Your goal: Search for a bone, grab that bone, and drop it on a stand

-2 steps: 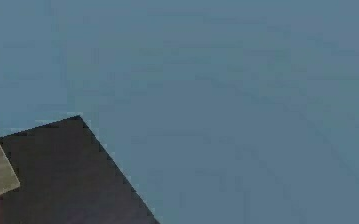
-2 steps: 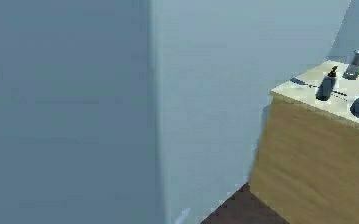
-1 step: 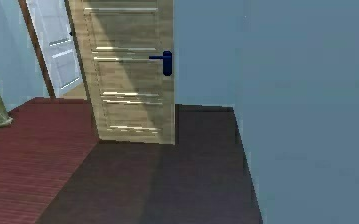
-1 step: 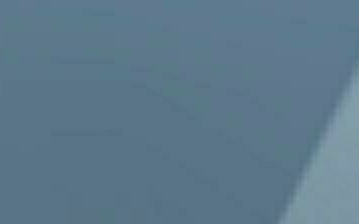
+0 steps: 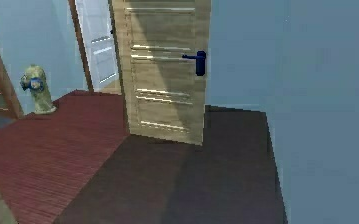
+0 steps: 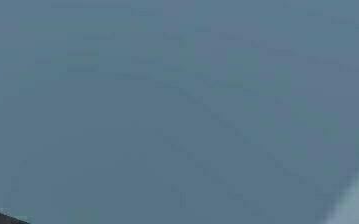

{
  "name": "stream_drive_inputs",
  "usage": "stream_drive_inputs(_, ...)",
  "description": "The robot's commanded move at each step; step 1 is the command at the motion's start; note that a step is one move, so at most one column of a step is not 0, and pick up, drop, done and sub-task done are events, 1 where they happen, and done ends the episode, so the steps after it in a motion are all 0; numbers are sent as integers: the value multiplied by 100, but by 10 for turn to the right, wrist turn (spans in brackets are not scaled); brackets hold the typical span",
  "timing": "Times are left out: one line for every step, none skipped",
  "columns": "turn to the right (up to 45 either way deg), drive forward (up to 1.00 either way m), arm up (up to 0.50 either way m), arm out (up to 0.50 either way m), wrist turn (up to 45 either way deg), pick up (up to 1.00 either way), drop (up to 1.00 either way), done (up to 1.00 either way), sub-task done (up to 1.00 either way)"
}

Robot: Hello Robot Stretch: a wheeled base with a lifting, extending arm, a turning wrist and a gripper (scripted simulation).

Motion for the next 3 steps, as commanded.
stream_drive_inputs(0, 60, 0, 0, 0, 0, 0, 0, 0)
stream_drive_inputs(-330, 0, 0, 0, 0, 0, 0, 0, 0)
stream_drive_inputs(0, 100, 0, 0, 0, 0, 0, 0, 0)
